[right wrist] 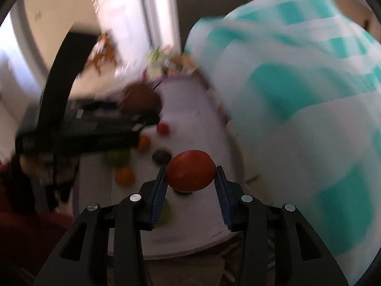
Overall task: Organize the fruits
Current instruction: 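Carry the brown fruit and red tomato over to the white box, then lower both tools into the box and open them to release the fruits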
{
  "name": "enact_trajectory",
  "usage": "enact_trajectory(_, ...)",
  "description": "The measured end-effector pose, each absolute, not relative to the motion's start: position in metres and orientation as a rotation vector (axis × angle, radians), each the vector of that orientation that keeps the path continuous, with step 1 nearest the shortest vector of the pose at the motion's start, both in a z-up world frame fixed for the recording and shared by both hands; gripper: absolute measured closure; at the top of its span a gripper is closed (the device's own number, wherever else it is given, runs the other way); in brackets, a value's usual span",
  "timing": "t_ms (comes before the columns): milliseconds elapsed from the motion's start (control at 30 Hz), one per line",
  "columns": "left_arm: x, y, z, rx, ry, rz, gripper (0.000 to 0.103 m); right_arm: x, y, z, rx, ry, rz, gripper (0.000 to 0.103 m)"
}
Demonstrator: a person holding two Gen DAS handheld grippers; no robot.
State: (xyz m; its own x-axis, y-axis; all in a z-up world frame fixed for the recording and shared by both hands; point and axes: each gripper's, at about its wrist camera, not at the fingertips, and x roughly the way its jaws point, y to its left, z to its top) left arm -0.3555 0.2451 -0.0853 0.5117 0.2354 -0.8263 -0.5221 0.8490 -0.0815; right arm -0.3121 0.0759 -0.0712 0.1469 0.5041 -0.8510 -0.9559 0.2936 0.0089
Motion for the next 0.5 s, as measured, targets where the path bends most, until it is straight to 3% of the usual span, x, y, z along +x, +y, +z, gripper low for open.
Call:
enact_trajectory(233,-0.336,0.252,-0.122,-0.316,1.059,0.461,0.037,-0.329,0.103,-0.118,-0.848,0.947,1.135,0.063)
enact_trajectory(500,-0.335,0.251,-0.126,-0.298,1.055,0.465,0.037,-0.332,0.112,-0.128,-0.899,0.951,1.132,0.063)
